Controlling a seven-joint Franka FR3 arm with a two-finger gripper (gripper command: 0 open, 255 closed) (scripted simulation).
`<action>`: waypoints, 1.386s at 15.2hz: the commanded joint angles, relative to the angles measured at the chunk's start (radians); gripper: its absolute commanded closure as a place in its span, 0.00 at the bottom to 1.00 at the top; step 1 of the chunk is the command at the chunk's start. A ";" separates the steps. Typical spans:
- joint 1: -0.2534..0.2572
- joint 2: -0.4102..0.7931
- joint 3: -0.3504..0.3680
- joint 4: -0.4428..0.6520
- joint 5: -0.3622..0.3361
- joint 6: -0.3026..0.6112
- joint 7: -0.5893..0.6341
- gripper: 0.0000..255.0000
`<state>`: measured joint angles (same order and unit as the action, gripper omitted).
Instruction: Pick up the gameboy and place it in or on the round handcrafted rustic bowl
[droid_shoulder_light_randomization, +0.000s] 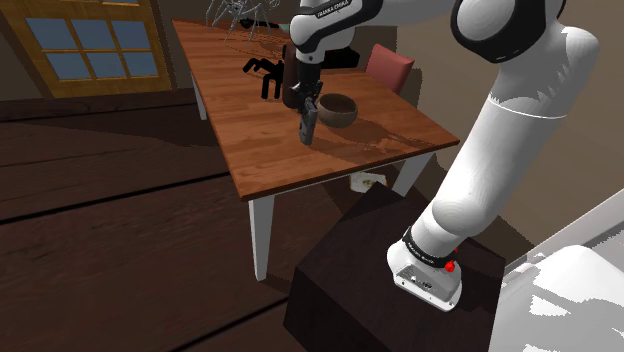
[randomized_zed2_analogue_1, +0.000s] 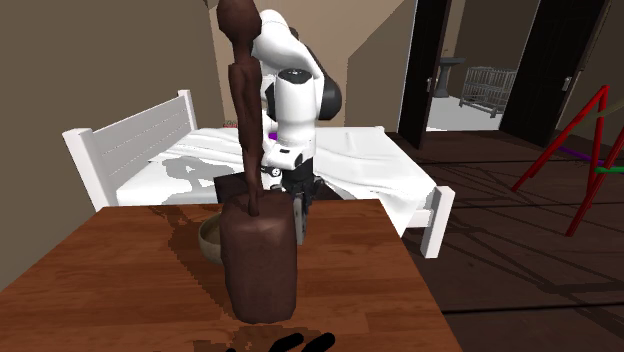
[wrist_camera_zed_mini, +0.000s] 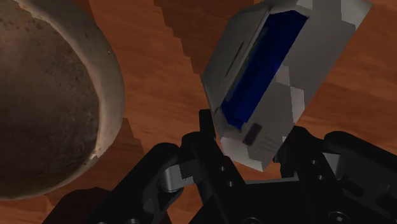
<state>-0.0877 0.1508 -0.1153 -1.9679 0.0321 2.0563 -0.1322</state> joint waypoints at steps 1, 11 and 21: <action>0.000 -0.008 0.000 0.010 -0.001 -0.019 0.000 1.00; 0.001 -0.049 -0.001 0.096 -0.008 -0.145 0.006 1.00; 0.001 -0.070 -0.002 0.205 -0.011 -0.275 0.009 1.00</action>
<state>-0.0872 0.0839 -0.1171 -1.7730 0.0213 1.7946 -0.1237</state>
